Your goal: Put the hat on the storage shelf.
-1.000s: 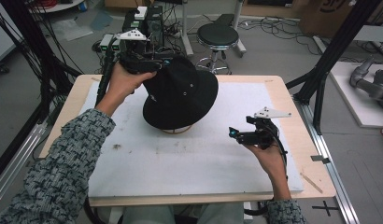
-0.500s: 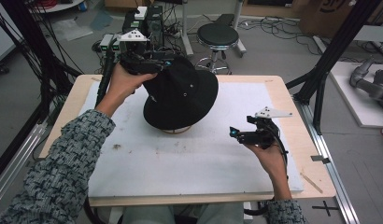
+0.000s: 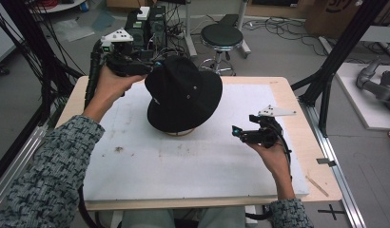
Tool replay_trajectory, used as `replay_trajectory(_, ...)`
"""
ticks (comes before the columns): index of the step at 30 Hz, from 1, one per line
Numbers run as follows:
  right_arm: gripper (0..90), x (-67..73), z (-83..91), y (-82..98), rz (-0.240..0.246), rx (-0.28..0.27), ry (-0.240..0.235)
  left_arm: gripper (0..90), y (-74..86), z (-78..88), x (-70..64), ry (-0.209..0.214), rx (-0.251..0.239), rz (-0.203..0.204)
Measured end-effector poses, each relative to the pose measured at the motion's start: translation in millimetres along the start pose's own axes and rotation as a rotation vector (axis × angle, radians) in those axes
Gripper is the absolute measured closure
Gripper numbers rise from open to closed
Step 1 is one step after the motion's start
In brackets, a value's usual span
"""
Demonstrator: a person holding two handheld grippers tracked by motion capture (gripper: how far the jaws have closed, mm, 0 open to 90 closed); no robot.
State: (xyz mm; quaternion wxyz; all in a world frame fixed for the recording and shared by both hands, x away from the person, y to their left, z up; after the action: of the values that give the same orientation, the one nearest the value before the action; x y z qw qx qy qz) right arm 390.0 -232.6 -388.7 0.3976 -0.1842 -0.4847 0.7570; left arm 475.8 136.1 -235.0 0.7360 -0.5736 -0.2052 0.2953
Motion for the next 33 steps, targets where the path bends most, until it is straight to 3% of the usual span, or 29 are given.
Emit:
replay_trajectory(7,11.5,-2.6,-4.8,-4.0,0.0,-0.005,-0.001,37.7,8.8,24.1,8.7,-0.041,0.006,-0.011)
replay_trajectory(17,11.5,-6.7,-7.4,-6.7,-0.01,-0.014,-0.006,34.7,34.5,67.2,20.6,-0.12,0.021,-0.03)
replay_trajectory(28,11.4,-9.9,-6.4,-8.6,-0.018,-0.022,-0.005,30.5,67.1,85.8,20.2,-0.182,0.065,-0.08)
replay_trajectory(33,11.5,-10.2,-6.7,-9.1,-0.012,-0.02,-0.002,29.5,88.7,93.0,20.6,-0.216,0.08,-0.081)
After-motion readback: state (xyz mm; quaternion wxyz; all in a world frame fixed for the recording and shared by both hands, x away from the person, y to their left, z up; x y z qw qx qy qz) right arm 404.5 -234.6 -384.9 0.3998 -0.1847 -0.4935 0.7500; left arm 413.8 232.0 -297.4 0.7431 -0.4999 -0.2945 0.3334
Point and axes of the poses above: each handheld gripper's, and its own axes: z roughly backward along the jaws, y roughly out of its underside, x roughly to its left, the point moved 5 cm from there along -z, roughly forward along the jaws
